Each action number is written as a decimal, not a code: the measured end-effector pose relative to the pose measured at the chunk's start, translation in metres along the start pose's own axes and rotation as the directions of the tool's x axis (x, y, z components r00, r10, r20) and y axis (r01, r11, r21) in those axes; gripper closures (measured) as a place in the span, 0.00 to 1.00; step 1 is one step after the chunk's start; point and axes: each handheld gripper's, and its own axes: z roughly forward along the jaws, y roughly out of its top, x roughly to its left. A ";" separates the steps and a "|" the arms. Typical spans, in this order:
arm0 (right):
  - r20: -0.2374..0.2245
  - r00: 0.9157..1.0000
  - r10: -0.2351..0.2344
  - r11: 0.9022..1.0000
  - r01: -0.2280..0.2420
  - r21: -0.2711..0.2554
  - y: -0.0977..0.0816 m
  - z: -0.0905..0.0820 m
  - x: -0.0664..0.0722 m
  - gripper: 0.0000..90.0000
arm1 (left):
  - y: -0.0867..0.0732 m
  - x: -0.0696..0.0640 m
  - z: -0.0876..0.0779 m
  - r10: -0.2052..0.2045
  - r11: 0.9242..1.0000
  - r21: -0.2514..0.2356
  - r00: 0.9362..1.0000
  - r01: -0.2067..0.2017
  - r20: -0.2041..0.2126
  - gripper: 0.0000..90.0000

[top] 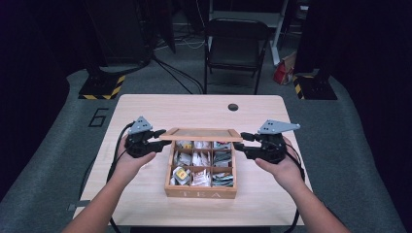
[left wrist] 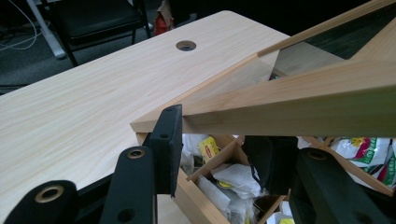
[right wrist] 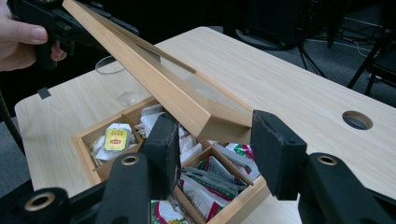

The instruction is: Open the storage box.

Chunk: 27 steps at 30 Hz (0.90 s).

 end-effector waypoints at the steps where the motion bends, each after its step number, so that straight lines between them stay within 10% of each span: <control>1: -0.002 1.000 -0.001 1.000 0.001 -0.003 0.000 0.000 -0.001 0.58 | 0.000 0.000 0.001 -0.005 1.000 -0.008 1.000 0.005 -0.002 0.64; 27: 0.032 0.999 0.023 1.000 -0.023 0.005 -0.003 0.036 -0.036 0.53 | 0.018 0.016 0.011 -0.034 0.999 -0.021 0.999 0.034 -0.001 0.63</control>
